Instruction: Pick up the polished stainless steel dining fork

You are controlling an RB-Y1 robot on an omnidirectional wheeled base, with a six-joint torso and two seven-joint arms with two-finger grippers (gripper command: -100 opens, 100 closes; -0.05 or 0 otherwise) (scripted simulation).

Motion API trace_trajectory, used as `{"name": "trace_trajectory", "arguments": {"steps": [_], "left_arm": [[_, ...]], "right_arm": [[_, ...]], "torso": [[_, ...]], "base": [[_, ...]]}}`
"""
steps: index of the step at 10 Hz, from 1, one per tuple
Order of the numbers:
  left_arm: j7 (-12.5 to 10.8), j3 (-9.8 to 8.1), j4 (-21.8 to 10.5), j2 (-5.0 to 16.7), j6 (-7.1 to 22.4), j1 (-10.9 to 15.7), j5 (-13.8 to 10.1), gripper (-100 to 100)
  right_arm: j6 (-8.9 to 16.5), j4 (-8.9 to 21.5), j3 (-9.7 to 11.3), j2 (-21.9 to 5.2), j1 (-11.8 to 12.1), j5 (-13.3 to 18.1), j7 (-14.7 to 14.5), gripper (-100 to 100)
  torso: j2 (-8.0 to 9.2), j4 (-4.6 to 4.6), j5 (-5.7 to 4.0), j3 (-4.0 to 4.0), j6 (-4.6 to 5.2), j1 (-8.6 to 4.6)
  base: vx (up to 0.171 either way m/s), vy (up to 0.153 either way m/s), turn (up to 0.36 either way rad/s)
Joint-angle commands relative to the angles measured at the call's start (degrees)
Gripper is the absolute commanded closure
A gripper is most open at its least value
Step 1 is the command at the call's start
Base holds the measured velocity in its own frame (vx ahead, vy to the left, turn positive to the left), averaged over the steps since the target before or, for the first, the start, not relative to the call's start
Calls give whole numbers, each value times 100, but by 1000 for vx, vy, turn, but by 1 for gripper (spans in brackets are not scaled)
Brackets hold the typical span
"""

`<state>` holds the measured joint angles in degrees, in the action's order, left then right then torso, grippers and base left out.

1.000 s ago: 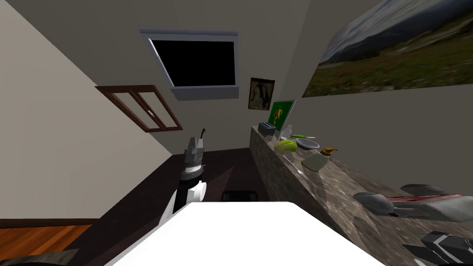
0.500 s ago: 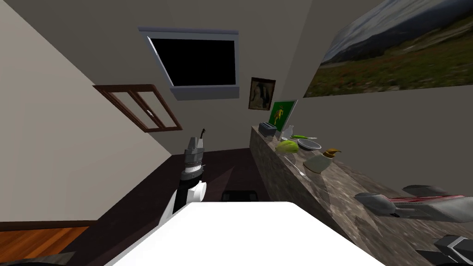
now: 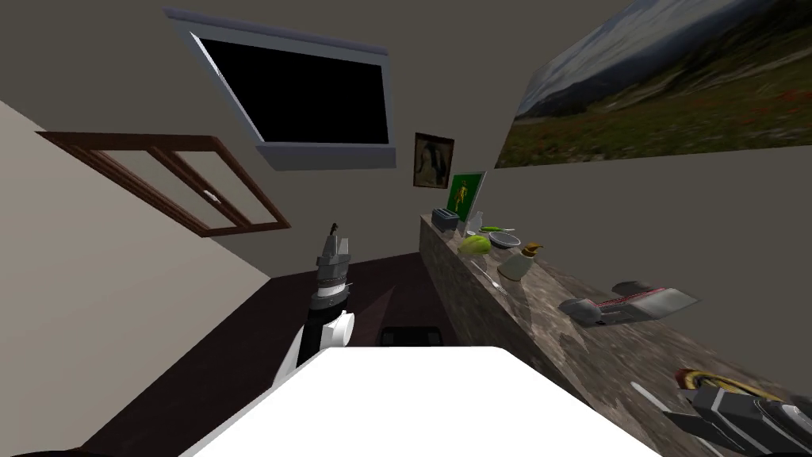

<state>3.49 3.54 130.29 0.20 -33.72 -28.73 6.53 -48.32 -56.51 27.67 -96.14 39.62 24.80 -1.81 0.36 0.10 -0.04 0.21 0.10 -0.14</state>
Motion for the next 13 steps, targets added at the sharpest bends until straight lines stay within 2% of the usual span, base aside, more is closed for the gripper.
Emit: {"name": "trace_trajectory", "arguments": {"steps": [1, 2, 3, 4, 8, 9, 10, 13], "left_arm": [[0, 0, 0, 0, 0, 0, 0, 0], [0, 0, 0, 0, 0, 1, 0, 0], [0, 1, 0, -1, 0, 1, 0, 0], [0, 1, 0, -1, 0, 0, 0, 0], [0, 1, 0, -1, 0, 2, 0, 0], [0, 1, 0, 0, 0, 2, 0, 0], [0, 1, 0, 0, 0, 0, 0, 0], [0, 1, 0, 0, 0, 0, 0, 0]], "right_arm": [[45, -75, -32, 131, 0, 55, -158, -100], [37, -57, -22, 73, 2, 28, -85, -100], [36, -63, -30, 79, -4, 29, -103, 0], [91, -35, 14, 155, -17, 34, -1, -100], [314, 77, 189, 464, -72, 53, 397, -100], [238, 107, 162, 425, -85, 58, 316, -100], [242, 115, 167, 432, -89, 60, 337, 100], [236, 111, 165, 429, -89, 61, 330, 100]], "torso": [[0, 0, 0, 0, 0, 0], [16, 3, 0, 9, 0, 1], [7, 0, -2, 4, 2, 7], [-5, -3, -1, -3, 3, 10], [27, 4, -2, 15, 0, 7], [35, 5, -3, 19, 1, 1], [18, 3, -3, 11, 7, 2], [-13, -5, -8, -8, 8, -5]], "base": [[-104, -58, -211], [-51, -22, -21], [-6, -3, 9], [-52, -2, 256], [-122, -10, 277], [-69, -14, 47], [-10, -2, -11], [-2, 1, 1]]}}
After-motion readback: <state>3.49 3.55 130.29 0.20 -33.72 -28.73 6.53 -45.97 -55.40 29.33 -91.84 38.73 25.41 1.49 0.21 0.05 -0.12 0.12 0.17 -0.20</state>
